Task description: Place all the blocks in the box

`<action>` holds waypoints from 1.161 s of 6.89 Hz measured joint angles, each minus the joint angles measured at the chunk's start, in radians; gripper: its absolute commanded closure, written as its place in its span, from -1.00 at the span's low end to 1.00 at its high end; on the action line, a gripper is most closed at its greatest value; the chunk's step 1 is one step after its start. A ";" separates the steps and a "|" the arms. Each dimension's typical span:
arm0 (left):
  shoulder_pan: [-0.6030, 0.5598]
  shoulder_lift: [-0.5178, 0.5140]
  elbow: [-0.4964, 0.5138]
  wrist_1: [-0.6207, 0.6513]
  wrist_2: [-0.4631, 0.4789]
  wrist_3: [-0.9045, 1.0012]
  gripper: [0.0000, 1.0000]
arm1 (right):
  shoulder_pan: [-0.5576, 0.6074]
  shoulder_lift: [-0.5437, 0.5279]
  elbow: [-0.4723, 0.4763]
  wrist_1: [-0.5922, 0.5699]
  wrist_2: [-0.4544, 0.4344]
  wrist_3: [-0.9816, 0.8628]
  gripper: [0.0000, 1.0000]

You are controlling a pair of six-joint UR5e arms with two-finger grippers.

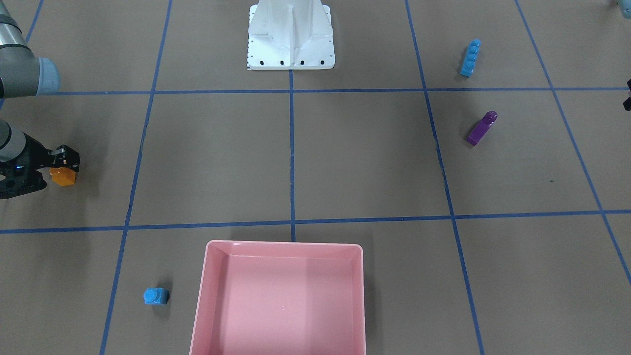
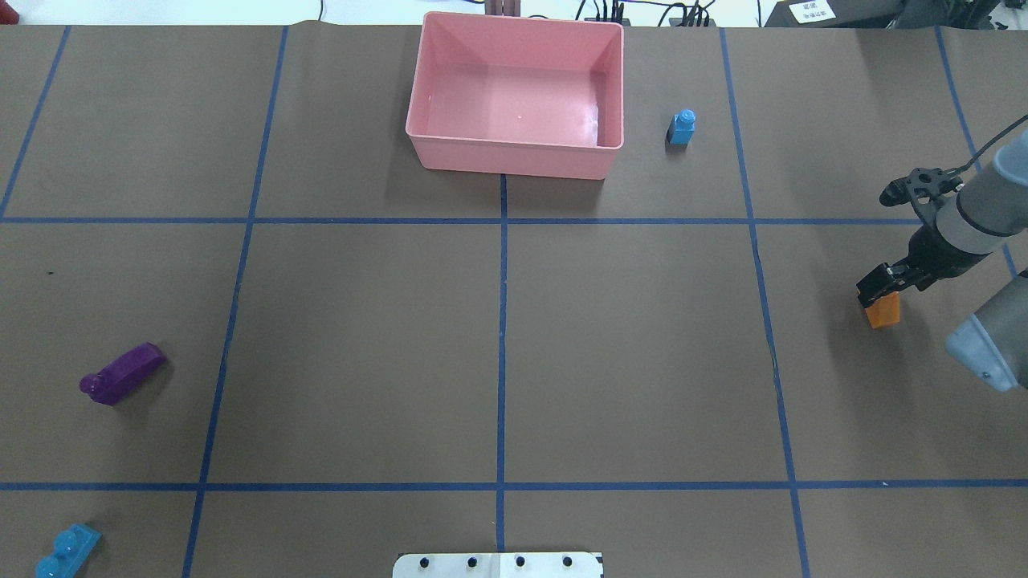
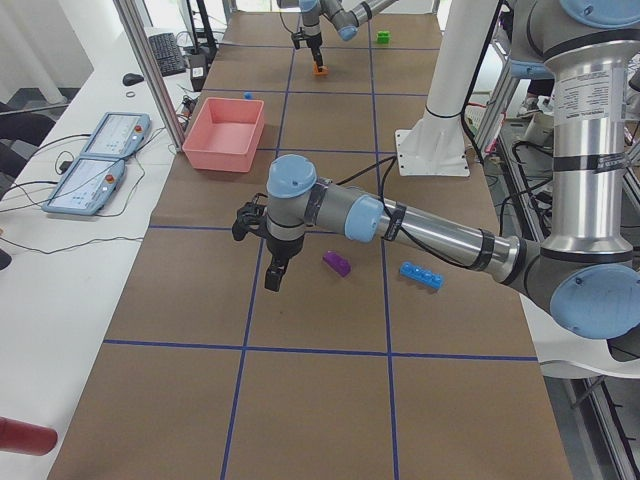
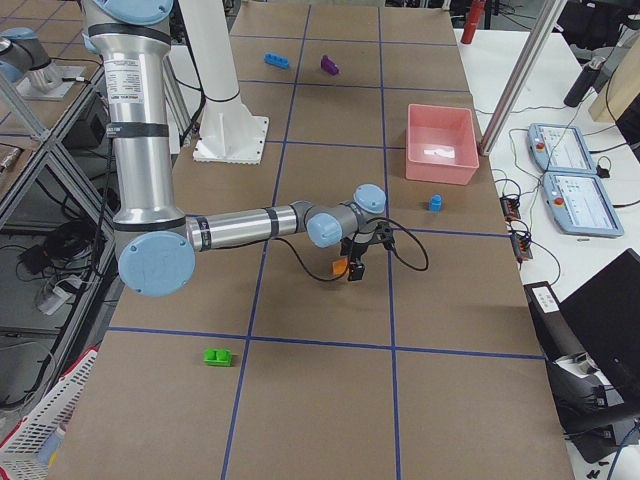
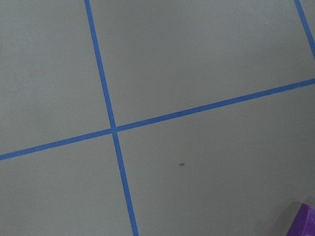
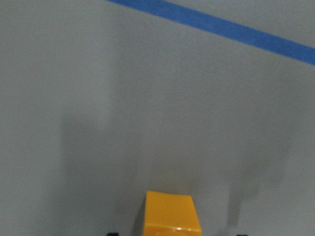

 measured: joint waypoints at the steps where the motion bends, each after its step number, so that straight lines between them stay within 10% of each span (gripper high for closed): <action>1: 0.000 -0.001 0.000 0.001 -0.011 0.000 -1.00 | -0.006 0.000 0.003 0.000 0.000 0.020 1.00; 8: 0.136 0.020 -0.055 -0.007 -0.057 -0.059 -1.00 | 0.147 0.017 0.242 0.002 -0.010 0.172 1.00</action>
